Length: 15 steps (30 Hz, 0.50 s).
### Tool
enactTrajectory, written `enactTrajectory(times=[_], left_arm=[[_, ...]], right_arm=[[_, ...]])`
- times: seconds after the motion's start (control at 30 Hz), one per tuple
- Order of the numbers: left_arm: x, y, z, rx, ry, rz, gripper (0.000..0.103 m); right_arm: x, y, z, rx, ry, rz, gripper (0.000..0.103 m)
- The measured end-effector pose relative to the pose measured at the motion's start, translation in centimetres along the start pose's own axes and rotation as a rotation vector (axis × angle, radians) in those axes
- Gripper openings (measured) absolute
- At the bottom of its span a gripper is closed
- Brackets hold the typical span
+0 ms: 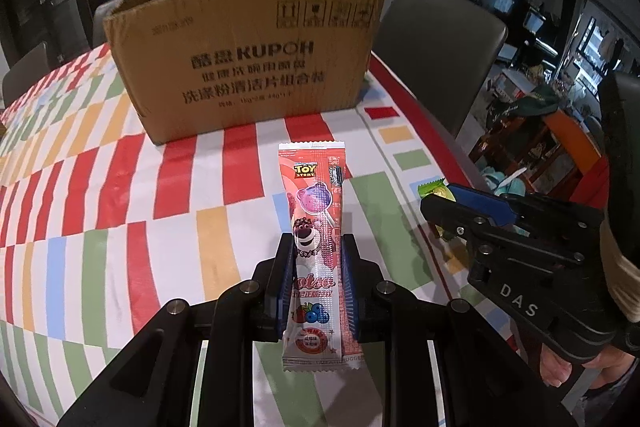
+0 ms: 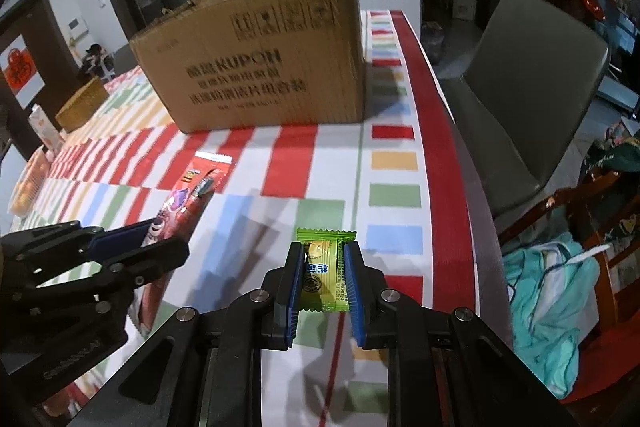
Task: Organize snacks
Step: 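Grasp the pink candy stick with left tool while right tool grasps yellow candy, then carry both candies over the box and open both tools to drop them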
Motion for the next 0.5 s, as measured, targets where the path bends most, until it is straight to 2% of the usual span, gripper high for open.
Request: enactTrajectory(times=[0.5], left_arm=[[1.6,1.8,-5.8,-0.152,0.026,-0.023,0.023]], right_arm=[[2.8,2.8,-5.0,-0.145,0.03,-0.047,0.022]])
Point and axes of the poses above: each gripper's, at about its wrist camera, not at the fingertips, and z roughly the way its jaws point, x to its left, y to its top, the point moved 2 cm from there along z, roughly the way its jaws point, and after that the axes turned 13 degrees about x, right-handed, at the moved point
